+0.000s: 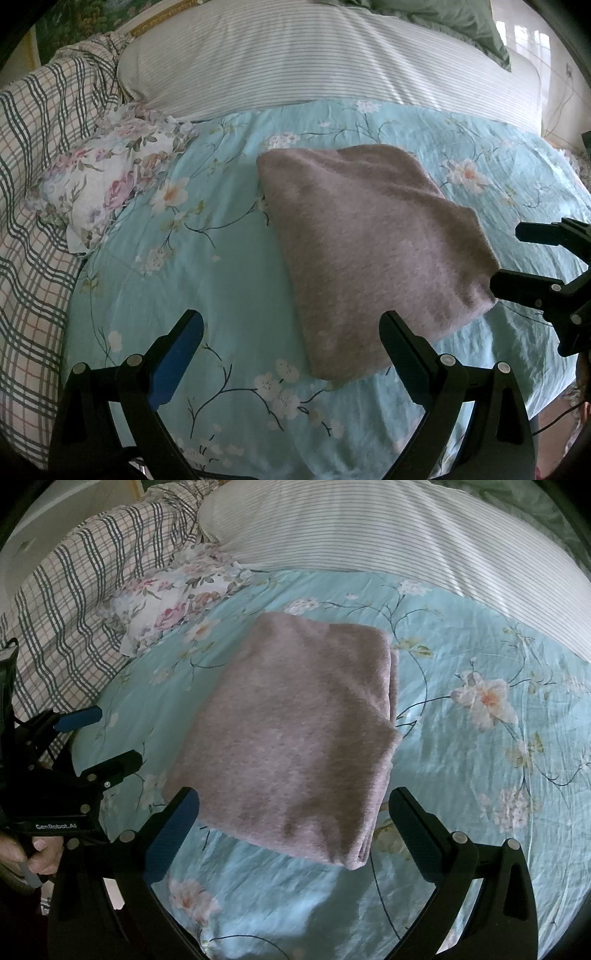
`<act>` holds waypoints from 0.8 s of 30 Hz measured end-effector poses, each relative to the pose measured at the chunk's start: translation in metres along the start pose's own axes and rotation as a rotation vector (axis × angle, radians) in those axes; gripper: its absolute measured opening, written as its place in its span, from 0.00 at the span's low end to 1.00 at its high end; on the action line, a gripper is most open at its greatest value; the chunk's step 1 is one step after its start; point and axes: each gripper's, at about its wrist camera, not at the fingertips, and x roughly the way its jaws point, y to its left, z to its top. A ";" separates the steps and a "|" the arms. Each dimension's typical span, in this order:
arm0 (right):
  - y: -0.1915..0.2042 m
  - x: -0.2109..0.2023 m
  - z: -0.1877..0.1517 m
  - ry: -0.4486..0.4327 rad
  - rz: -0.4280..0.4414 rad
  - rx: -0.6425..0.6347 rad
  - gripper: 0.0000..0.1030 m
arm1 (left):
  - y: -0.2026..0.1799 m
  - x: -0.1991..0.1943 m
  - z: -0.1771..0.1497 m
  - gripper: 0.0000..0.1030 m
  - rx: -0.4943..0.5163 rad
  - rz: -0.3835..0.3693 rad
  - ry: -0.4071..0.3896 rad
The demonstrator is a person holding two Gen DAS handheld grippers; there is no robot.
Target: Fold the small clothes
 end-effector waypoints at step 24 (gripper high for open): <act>-0.011 0.014 0.011 0.005 0.006 0.011 0.99 | 0.002 0.014 0.013 0.94 0.009 -0.005 0.003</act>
